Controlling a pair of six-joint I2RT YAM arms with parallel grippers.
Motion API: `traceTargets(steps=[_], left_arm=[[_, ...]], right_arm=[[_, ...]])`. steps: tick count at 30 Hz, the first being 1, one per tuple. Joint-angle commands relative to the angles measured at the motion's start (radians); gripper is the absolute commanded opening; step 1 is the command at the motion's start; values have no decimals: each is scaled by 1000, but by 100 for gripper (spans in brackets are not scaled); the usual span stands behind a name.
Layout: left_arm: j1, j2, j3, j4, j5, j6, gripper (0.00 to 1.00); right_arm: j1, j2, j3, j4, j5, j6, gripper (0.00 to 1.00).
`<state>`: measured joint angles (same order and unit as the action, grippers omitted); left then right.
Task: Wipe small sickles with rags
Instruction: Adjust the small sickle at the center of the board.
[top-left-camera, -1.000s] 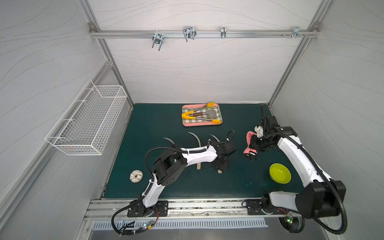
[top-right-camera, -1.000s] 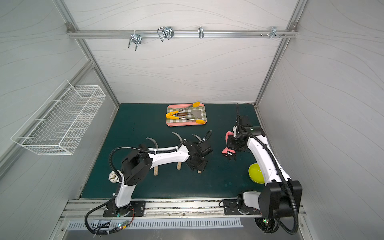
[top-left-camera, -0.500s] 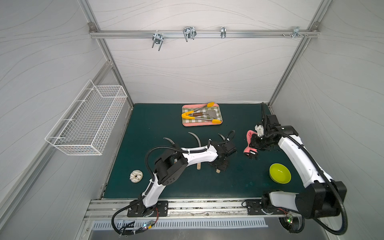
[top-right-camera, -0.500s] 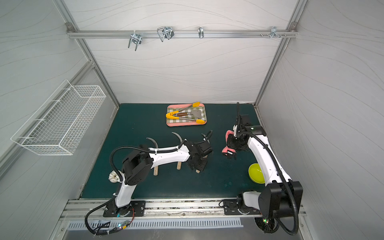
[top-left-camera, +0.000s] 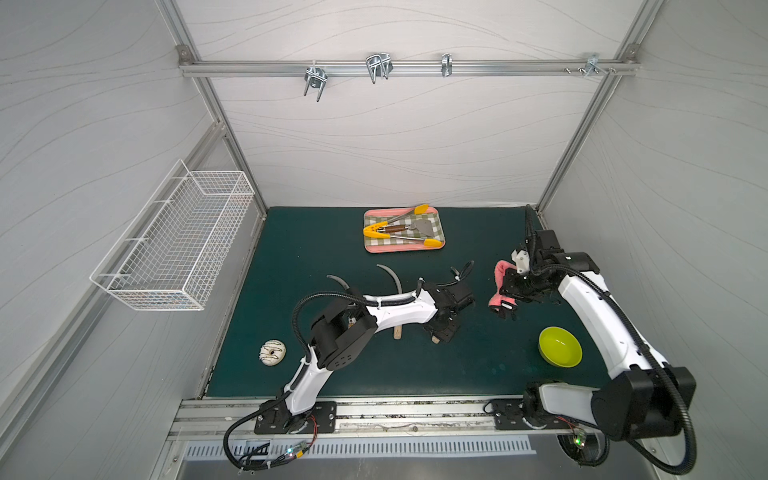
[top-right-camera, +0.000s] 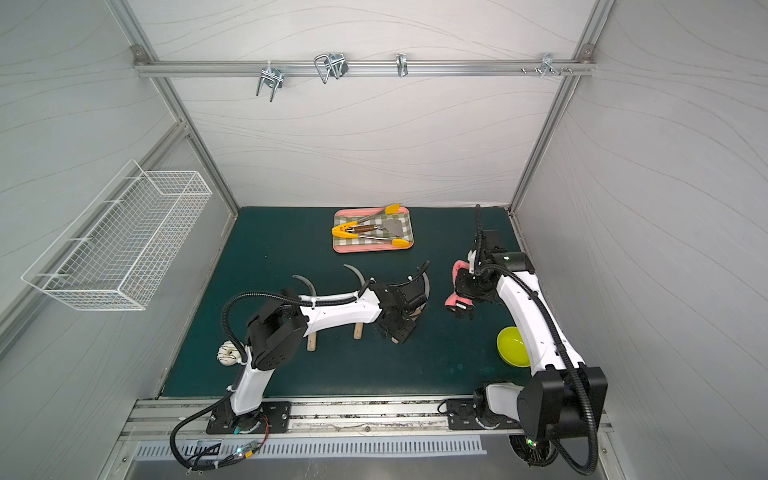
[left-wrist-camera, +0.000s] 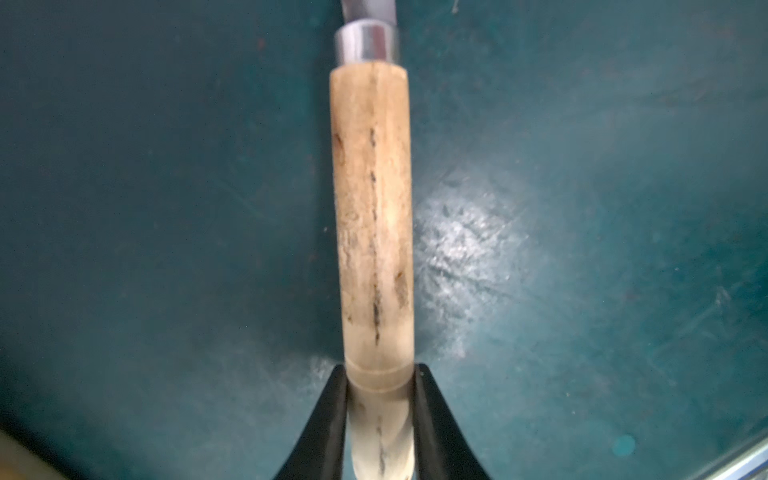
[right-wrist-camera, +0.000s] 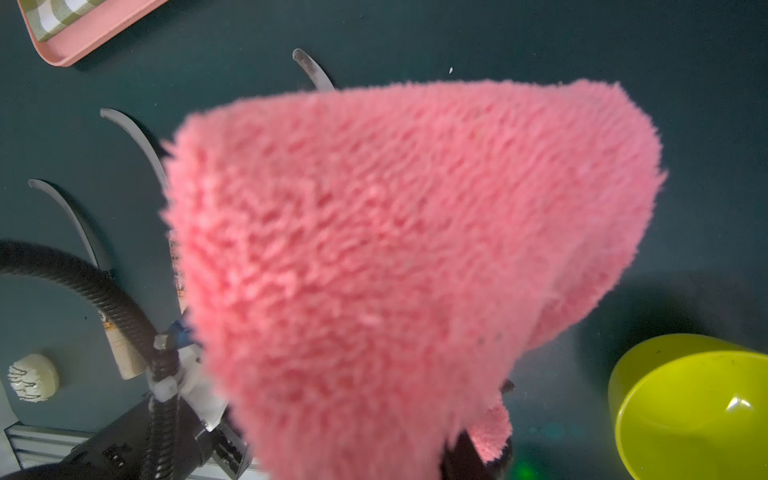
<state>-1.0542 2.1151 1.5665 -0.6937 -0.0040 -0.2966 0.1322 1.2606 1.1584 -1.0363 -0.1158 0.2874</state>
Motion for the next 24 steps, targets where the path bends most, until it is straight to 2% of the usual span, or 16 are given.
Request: traceTargets(steps=[1,5,12,18,24], left_arm=[[-3,66,27,58,5,51,27],[-3,56,21,79,19,56,32],[-3,11,-29,108,-11,43,52],[-3,-113,-199,246,-33,-10,62],[-3,-220,-379,400,-23,-91,61]], right_arm=[[-9,-16,22,-31,-3,-11,24],[-8,-7,17,-26,-6,-11,24],[-9,6,21,-14,-30,-6,26],[-7,3,15,-10,-48,-5,27],[6,-8,14,-16,-51,-1,27]])
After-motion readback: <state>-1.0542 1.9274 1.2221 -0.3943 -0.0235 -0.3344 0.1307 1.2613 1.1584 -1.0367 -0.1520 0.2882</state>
